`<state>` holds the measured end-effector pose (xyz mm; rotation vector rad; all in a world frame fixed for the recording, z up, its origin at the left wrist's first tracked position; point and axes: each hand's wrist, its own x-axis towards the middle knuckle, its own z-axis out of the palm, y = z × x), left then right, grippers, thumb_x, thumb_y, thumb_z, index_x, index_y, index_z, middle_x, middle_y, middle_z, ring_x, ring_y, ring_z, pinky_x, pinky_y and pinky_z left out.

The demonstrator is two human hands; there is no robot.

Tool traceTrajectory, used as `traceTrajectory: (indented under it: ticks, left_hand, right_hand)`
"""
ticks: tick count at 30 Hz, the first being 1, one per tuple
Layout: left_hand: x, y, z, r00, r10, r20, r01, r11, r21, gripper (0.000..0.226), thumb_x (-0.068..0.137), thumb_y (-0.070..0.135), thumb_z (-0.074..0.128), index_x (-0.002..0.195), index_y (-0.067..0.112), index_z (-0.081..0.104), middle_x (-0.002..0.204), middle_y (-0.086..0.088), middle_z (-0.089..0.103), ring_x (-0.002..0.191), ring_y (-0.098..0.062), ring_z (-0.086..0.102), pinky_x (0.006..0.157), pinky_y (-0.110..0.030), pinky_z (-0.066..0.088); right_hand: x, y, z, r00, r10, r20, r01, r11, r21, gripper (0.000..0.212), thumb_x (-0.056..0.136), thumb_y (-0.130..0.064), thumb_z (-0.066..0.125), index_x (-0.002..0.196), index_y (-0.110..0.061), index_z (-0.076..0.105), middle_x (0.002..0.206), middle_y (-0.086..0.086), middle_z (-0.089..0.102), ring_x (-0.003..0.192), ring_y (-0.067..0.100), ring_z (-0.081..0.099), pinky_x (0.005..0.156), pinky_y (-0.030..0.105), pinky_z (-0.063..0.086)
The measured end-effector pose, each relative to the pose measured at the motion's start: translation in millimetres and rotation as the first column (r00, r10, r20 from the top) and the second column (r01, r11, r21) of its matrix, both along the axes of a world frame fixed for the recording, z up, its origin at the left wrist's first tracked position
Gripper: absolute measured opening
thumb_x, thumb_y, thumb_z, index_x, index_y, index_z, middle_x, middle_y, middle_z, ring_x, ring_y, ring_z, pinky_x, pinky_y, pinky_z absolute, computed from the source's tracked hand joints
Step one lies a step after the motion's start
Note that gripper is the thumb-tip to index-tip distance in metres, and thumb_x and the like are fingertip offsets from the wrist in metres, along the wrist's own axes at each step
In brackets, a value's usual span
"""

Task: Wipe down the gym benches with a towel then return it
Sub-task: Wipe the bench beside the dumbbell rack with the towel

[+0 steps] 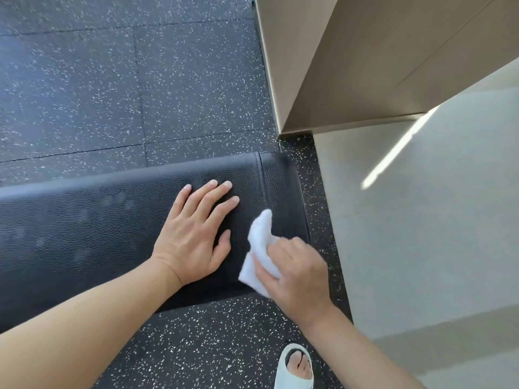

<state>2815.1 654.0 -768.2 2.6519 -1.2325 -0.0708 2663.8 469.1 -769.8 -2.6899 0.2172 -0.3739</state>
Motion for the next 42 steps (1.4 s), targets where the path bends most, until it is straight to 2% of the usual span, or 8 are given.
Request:
traceTrajectory:
  ticks: [4, 10, 15, 24, 30, 34, 39, 42]
  left_hand:
    - [1, 0, -1, 1.000, -0.003, -0.001, 0.003, 1.000, -0.009, 0.060, 0.091, 0.039, 0.051, 0.148, 0.020, 0.050, 0.166, -0.001, 0.032, 0.156, -0.026, 0.026, 0.124, -0.057, 0.021]
    - [1, -1, -1, 1.000, 0.000, 0.008, 0.000, 1.000, 0.002, 0.060, 0.091, 0.040, 0.051, 0.148, 0.020, 0.049, 0.165, -0.002, 0.034, 0.155, -0.027, 0.028, 0.125, -0.056, 0.019]
    - [0, -2, 1, 1.000, 0.003, 0.020, -0.003, 1.000, 0.001, 0.059, 0.091, 0.040, 0.051, 0.147, 0.021, 0.050, 0.165, -0.002, 0.035, 0.155, -0.026, 0.029, 0.125, -0.055, 0.020]
    - [-1, 0, 2, 1.000, 0.001, 0.013, -0.001, 1.000, 0.016, 0.060, 0.092, 0.041, 0.050, 0.148, 0.022, 0.048, 0.165, 0.000, 0.035, 0.154, -0.026, 0.029, 0.125, -0.054, 0.020]
    - [0, 0, 6, 1.000, -0.008, -0.025, 0.009, 0.999, 0.035, 0.058, 0.095, 0.041, 0.047, 0.150, 0.023, 0.047, 0.165, 0.000, 0.035, 0.154, -0.026, 0.028, 0.125, -0.055, 0.019]
    - [-6, 2, 11, 0.999, -0.016, -0.037, 0.018, 0.998, 0.057, 0.057, 0.099, 0.040, 0.043, 0.153, 0.021, 0.045, 0.167, -0.002, 0.032, 0.155, -0.026, 0.026, 0.125, -0.056, 0.019]
    - [-13, 37, 13, 0.994, -0.069, -0.090, 0.076, 0.994, 0.075, 0.056, 0.102, 0.035, 0.039, 0.158, 0.023, 0.037, 0.170, -0.001, 0.026, 0.157, -0.026, 0.020, 0.126, -0.053, 0.019]
    - [-24, 107, 16, 0.991, -0.110, -0.079, 0.119, 0.986, 0.119, 0.058, 0.103, 0.037, 0.036, 0.159, 0.024, 0.034, 0.171, -0.001, 0.022, 0.158, -0.026, 0.019, 0.126, -0.052, 0.019]
  right_hand:
    - [5, -6, -8, 0.992, 0.107, 0.062, -0.102, 0.991, -0.086, 0.031, 0.092, -0.034, 0.069, 0.075, -0.021, 0.047, 0.069, -0.003, 0.039, 0.063, 0.019, 0.033, 0.051, 0.039, 0.036]
    - [132, -23, 0, 0.987, -0.144, 0.068, 0.149, 0.986, -0.073, 0.023, 0.090, -0.041, 0.066, 0.088, -0.020, 0.058, 0.069, -0.002, 0.053, 0.063, 0.022, 0.048, 0.051, 0.034, 0.036]
    - [182, -31, 8, 0.988, -0.152, 0.009, 0.152, 0.987, -0.054, 0.029, 0.090, -0.041, 0.063, 0.102, -0.015, 0.069, 0.072, 0.000, 0.061, 0.068, 0.028, 0.057, 0.052, 0.036, 0.042]
    - [29, 2, 1, 0.991, -0.132, -0.016, 0.132, 0.991, -0.038, 0.024, 0.094, -0.039, 0.066, 0.087, -0.026, 0.047, 0.070, -0.007, 0.044, 0.064, 0.016, 0.038, 0.053, 0.031, 0.028]
    - [40, 13, 16, 0.976, -0.174, -0.128, 0.161, 0.981, -0.111, 0.026, 0.093, -0.041, 0.055, 0.082, -0.017, 0.057, 0.067, 0.000, 0.055, 0.061, 0.026, 0.052, 0.049, 0.033, 0.038]
    - [56, 15, 28, 0.921, -0.288, -0.263, 0.292, 0.956, -0.024, 0.033, 0.092, -0.049, 0.037, 0.090, -0.021, 0.056, 0.075, -0.002, 0.060, 0.068, 0.028, 0.056, 0.055, 0.035, 0.038]
    - [67, 54, 23, 0.866, -0.454, -0.208, 0.455, 0.889, -0.046, 0.026, 0.095, -0.043, 0.048, 0.090, -0.018, 0.054, 0.079, 0.000, 0.059, 0.070, 0.026, 0.051, 0.055, 0.034, 0.031]
    - [58, 89, 24, 0.882, -0.429, -0.195, 0.413, 0.903, -0.119, 0.032, 0.096, -0.042, 0.050, 0.107, -0.014, 0.059, 0.081, 0.001, 0.060, 0.074, 0.029, 0.058, 0.055, 0.034, 0.030]
